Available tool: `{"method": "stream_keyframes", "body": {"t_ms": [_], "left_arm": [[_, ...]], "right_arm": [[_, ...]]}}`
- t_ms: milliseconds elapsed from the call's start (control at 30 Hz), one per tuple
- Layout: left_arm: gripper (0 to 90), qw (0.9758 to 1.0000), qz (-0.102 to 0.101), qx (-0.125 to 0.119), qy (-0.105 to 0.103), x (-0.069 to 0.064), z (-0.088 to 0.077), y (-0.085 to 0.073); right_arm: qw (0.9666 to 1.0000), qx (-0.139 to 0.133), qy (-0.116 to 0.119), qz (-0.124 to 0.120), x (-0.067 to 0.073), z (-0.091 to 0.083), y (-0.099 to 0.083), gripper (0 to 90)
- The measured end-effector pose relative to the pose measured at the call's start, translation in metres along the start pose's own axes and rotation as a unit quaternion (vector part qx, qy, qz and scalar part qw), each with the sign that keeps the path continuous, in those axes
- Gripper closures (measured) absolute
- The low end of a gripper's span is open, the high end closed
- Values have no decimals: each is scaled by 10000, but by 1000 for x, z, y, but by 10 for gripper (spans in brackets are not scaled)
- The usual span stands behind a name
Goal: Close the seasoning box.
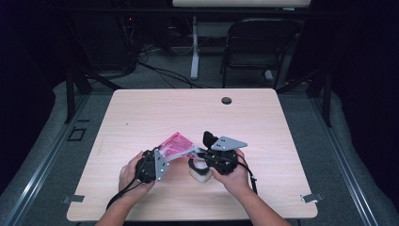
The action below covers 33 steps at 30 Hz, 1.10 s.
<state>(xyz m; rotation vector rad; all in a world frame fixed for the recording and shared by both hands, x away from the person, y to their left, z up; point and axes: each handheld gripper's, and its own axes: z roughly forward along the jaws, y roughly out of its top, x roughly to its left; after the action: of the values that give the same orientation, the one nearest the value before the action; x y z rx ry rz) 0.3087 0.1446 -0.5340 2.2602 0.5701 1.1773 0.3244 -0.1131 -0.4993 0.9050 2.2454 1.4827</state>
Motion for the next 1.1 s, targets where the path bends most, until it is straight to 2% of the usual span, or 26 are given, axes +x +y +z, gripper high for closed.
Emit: {"method": "stream_keyframes", "body": {"t_ms": [333, 400, 533, 667, 800, 900, 1067, 1100], "left_arm": [[693, 9993, -289, 0, -238, 1, 3, -4], [693, 9986, -415, -16, -327, 1, 5, -6], [695, 9979, -496, 15, -426, 2, 7, -8], [698, 9931, -887, -15, -766, 5, 13, -15], [698, 9894, -1076, 11, -972, 5, 17, -19], [699, 9880, -1146, 34, -1036, 5, 19, -20], [700, 9794, -1507, 111, -1341, 9, 23, -25], [700, 9794, -1507, 111, -1341, 9, 23, -25]], "right_arm": [[10000, 10, 43, 15, 0, 1, 1, 894], [10000, 1, 65, 27, 0, 2, 1, 891], [10000, -23, 71, 39, 0, 2, 1, 888], [9998, -170, 84, 87, -2, -1, 2, 794], [9997, -186, 105, 120, -3, 0, 2, 773], [9996, -206, 126, 142, -3, 1, 2, 759], [9994, -265, 163, 160, -3, 1, 3, 724], [9994, -265, 163, 160, -3, 1, 3, 724]]}}
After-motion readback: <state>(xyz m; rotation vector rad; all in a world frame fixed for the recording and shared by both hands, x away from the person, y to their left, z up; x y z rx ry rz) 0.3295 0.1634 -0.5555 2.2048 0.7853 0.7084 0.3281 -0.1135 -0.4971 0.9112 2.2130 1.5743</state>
